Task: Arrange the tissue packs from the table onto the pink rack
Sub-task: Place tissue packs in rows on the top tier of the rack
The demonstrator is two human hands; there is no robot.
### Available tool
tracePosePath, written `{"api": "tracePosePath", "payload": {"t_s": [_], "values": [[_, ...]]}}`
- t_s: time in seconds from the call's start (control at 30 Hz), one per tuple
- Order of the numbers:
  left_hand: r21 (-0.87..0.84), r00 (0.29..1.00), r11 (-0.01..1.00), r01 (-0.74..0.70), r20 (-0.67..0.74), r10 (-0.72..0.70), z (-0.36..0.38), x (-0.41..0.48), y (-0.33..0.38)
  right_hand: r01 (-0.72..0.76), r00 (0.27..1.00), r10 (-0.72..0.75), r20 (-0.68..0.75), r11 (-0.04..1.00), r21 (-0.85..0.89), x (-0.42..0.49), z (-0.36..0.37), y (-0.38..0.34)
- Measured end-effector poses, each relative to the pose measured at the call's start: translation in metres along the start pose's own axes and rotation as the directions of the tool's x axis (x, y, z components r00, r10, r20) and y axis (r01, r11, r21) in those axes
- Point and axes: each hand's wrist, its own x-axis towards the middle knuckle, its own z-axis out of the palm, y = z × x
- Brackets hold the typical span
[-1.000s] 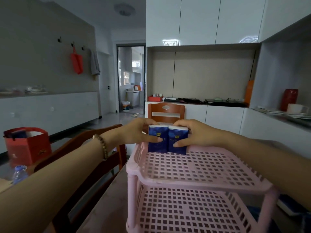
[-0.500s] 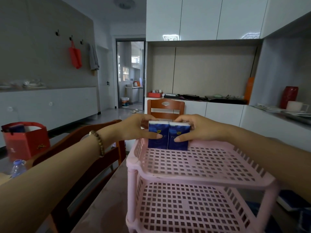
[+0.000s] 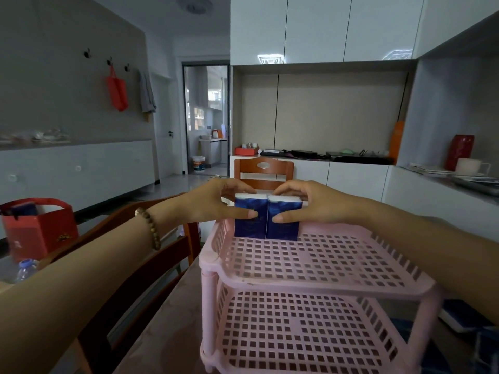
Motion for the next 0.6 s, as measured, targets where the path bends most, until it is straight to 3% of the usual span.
{"api": "tracePosePath", "payload": {"t_s": [0.2, 0.43, 0.6], "values": [[0.17, 0.999, 0.985, 0.027, -0.036, -0.021, -0.007, -0.031, 0.032, 0.026, 0.999, -0.03, -0.039, 0.995, -0.092, -0.036, -0.026, -0.037], [0.329, 0.993, 0.941, -0.081, -0.051, 0.103, 0.003, -0.126, 0.104, 0.14, 0.99, -0.142, -0.013, 0.984, -0.108, -0.142, -0.01, -0.104], [0.164, 0.996, 0.986, -0.008, 0.093, -0.007, 0.062, -0.214, 0.125, 0.053, 0.986, -0.052, 0.16, 0.999, -0.003, -0.219, 0.051, -0.104]]}}
